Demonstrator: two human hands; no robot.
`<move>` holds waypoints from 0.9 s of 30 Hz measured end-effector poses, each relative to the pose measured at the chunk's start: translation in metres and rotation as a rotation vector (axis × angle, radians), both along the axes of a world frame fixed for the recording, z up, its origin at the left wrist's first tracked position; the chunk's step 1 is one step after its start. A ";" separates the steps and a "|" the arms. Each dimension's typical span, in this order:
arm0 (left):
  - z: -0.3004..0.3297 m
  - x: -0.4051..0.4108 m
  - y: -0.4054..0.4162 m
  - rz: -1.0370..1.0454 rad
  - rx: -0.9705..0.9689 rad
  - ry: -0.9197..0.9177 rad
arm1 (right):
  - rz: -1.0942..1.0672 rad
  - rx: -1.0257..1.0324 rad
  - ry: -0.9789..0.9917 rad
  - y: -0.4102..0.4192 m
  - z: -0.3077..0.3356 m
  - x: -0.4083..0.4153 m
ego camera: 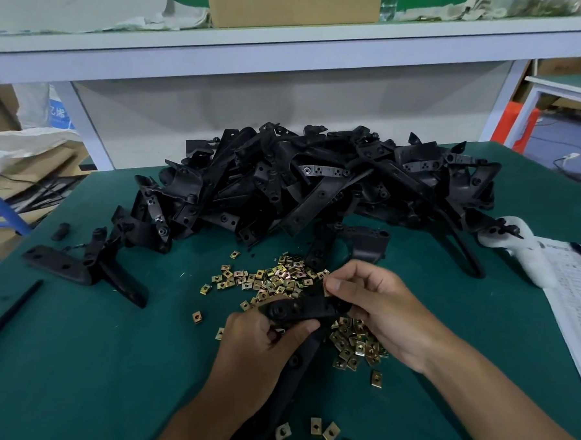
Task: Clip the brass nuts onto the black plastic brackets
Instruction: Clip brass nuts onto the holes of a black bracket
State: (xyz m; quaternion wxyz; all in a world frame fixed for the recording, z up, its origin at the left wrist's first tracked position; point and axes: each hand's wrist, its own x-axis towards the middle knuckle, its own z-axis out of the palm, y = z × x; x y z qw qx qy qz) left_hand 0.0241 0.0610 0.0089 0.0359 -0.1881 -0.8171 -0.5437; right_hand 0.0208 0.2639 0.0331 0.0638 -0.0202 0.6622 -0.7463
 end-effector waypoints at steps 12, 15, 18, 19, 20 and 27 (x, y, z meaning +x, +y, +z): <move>0.003 0.000 0.000 -0.026 -0.035 0.000 | 0.010 0.005 -0.004 -0.001 -0.001 0.000; 0.002 -0.001 0.000 -0.013 -0.038 -0.007 | 0.003 0.049 0.036 0.000 -0.001 -0.001; 0.002 -0.001 0.001 -0.018 -0.036 -0.011 | 0.014 0.083 0.080 0.002 0.000 -0.001; 0.002 -0.001 0.001 -0.018 -0.037 -0.016 | 0.019 0.091 0.092 0.003 0.001 -0.001; 0.002 -0.001 0.001 -0.017 -0.036 -0.023 | 0.024 0.101 0.105 0.003 0.001 0.000; 0.005 -0.001 -0.001 -0.073 -0.053 0.026 | 0.050 0.276 0.230 0.010 0.006 0.002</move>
